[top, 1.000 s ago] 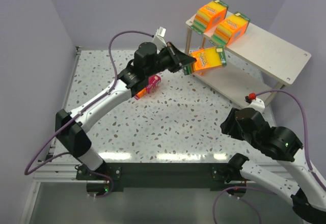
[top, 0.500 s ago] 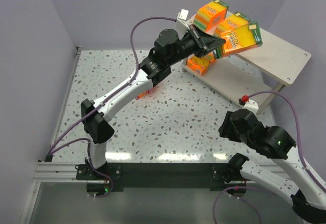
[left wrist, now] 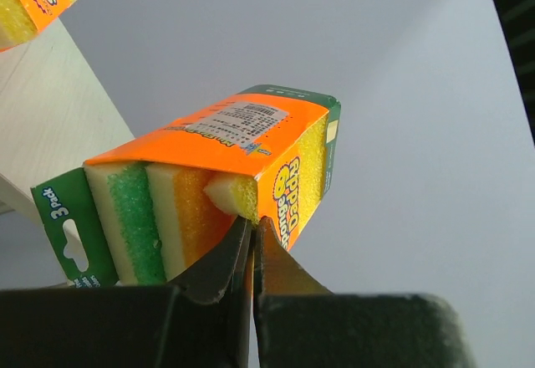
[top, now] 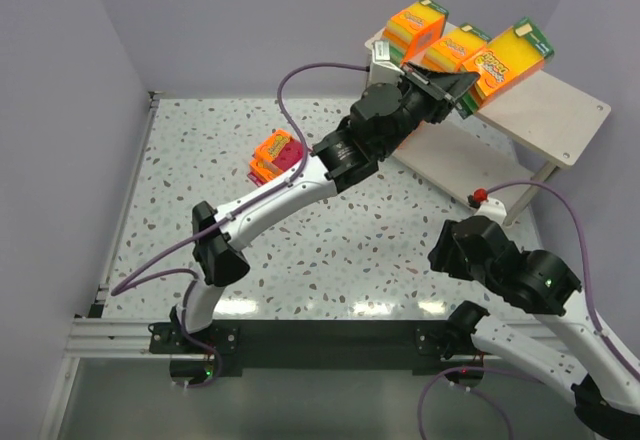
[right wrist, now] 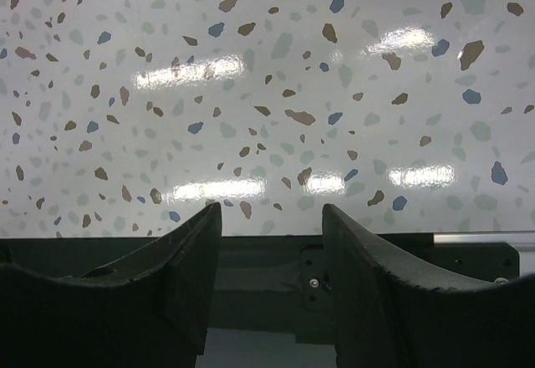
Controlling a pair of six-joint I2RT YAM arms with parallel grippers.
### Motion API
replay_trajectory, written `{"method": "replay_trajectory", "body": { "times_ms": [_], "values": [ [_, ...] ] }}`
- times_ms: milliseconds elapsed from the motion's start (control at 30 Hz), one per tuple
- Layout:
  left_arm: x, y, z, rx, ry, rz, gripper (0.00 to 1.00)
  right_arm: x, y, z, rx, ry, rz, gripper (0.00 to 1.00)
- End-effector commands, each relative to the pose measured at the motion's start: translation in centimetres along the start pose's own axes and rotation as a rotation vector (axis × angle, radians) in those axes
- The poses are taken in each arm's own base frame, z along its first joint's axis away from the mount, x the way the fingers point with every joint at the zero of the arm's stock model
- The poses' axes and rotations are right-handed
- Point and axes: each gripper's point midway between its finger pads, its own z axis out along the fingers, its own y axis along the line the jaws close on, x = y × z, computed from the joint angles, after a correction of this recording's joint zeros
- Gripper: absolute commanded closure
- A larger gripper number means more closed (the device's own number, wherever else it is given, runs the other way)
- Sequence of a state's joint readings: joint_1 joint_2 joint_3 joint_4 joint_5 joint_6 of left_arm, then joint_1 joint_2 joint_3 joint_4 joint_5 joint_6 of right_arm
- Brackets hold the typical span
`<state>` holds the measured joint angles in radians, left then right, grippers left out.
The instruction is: Place and organize the cleaning sponges onto the shelf
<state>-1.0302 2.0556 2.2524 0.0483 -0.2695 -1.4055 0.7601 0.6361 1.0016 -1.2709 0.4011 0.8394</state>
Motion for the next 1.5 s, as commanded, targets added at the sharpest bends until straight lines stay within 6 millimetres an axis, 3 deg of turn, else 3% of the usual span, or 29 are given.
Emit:
{"method": "replay_trajectory", "body": {
  "times_ms": [0,33,67,267,433,833,967,1167,1467],
  "values": [
    [-2.5,-1.9,0.7,0.027,-0.184,-0.101,1.0,-0.3,0.2,-0.1,-0.017,-0.019,0.002,0.45],
    [-2.5,-2.1,0.8,0.03,-0.197,-0.119,1.0,-0.3,0.1,-0.1,-0.016,-0.018,-0.002,0.45],
    [-2.0,-0.8,1.4,0.01,-0.195,-0.129,1.0,-0.3,0.1,-0.1,-0.016,-0.019,-0.004,0.45],
    [-0.8,1.7,2.4,-0.019,-0.191,-0.219,1.0,-0.3,-0.1,-0.4,-0.023,-0.023,-0.006,0.45],
    [-1.4,1.7,2.4,-0.013,-0.244,-0.208,1.0,-0.2,0.0,-0.4,-0.031,-0.02,-0.007,0.45],
    [-0.8,5.2,4.3,-0.006,-0.263,-0.253,1.0,0.1,-0.1,-0.5,-0.045,-0.017,-0.032,0.45],
    [-1.2,5.8,4.8,0.016,-0.269,-0.27,1.0,0.3,-0.1,-0.4,-0.051,-0.014,-0.039,0.45],
    [-2.7,5.1,5.1,0.061,-0.3,-0.278,1.0,0.5,-0.2,-0.3,-0.056,-0.011,-0.041,0.45],
    [-2.6,5.2,5.1,0.059,-0.298,-0.282,1.0,0.6,0.2,0.0,-0.065,-0.003,-0.054,0.45]
  ]
}}
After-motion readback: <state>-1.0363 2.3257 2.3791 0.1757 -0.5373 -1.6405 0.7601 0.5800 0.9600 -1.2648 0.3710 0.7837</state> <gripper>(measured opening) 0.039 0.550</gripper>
